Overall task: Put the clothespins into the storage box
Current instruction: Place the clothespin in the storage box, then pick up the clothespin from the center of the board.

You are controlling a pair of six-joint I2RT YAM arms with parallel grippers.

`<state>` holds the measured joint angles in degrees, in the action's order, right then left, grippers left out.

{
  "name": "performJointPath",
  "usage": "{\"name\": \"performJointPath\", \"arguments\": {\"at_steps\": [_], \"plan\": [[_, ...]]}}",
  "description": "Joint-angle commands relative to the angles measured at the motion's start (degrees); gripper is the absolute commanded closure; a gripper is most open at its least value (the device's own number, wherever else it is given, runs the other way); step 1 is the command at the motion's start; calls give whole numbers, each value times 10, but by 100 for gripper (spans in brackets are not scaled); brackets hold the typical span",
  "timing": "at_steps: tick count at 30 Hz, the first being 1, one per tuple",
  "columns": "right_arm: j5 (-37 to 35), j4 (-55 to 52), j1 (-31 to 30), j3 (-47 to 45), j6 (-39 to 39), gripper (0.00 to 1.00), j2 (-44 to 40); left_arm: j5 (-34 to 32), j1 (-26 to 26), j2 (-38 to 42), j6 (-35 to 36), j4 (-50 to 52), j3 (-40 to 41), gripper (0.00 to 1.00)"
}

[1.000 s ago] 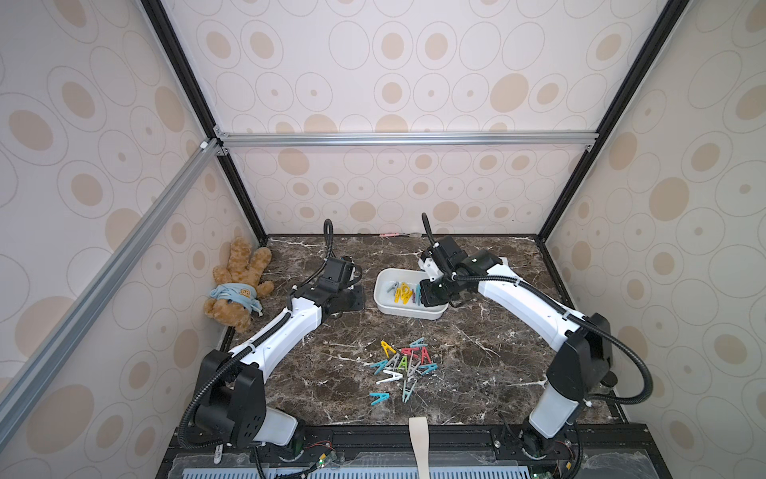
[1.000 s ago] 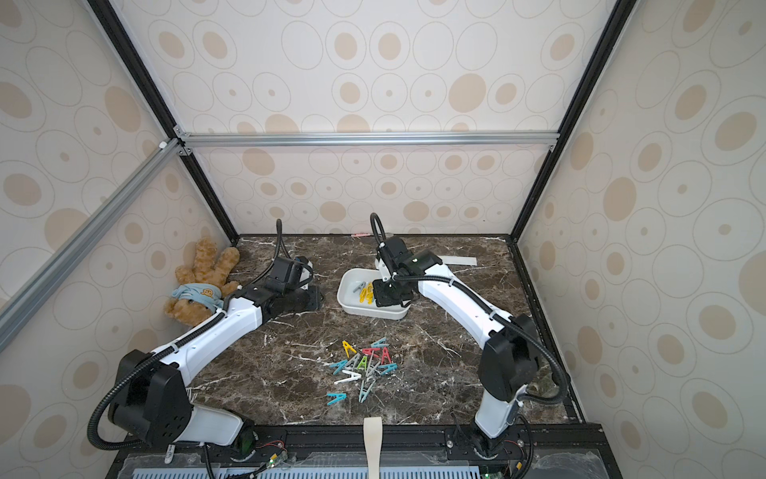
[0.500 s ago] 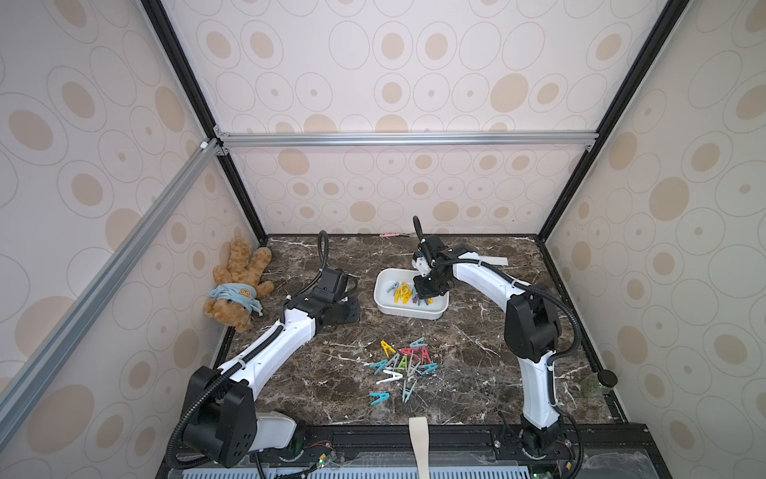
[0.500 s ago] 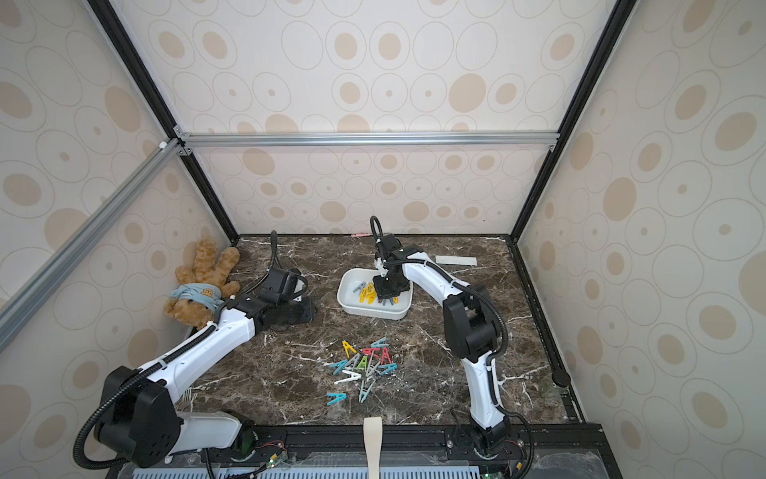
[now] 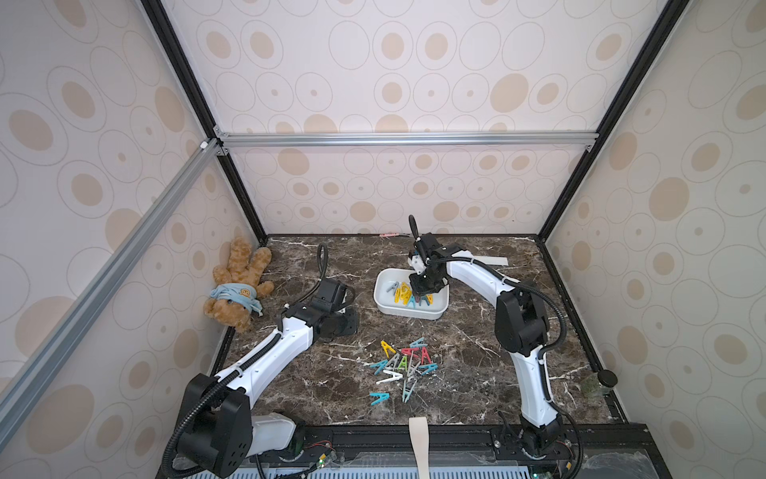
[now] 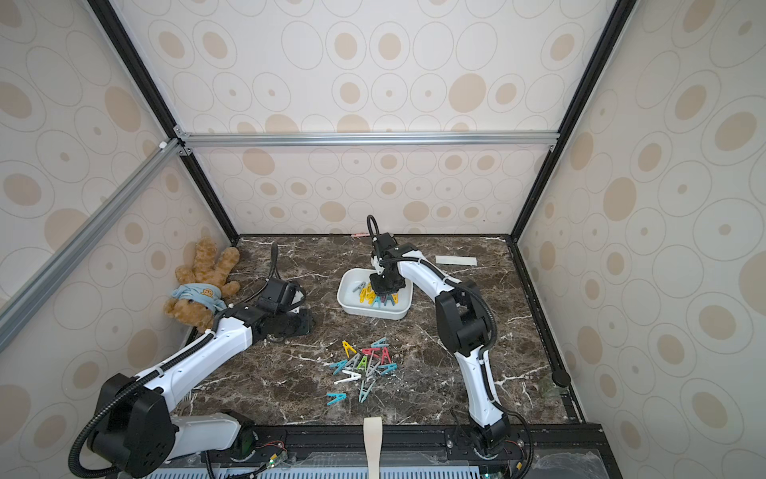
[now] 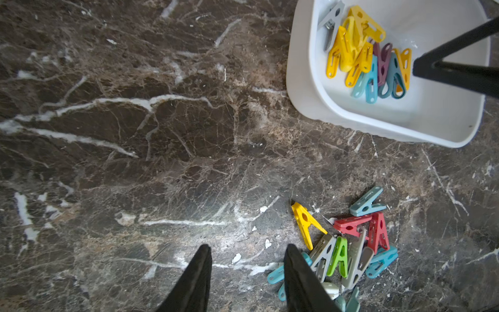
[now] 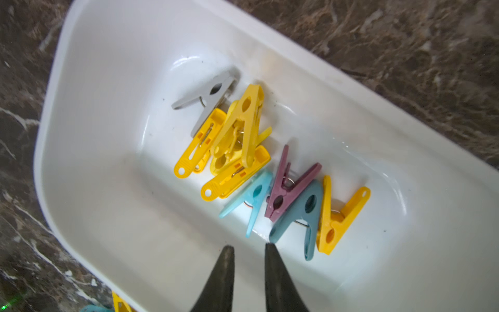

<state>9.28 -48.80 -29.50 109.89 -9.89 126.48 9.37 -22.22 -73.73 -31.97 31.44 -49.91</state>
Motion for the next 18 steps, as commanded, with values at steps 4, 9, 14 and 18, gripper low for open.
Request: {"name": "performJointPath", "arguments": {"at_steps": [4,9,14,18], "plan": [[-2,-24,2,-10,4,73,-64,14,1,26,6,21,12,51],[18,0,-1,-64,-9,73,-138,25,-13,32,16,23,33,53],[31,48,-8,-174,-32,73,-235,10,-91,44,17,44,59,54],[36,71,-8,-237,-52,72,-287,-17,-191,67,-23,56,74,53]]}}
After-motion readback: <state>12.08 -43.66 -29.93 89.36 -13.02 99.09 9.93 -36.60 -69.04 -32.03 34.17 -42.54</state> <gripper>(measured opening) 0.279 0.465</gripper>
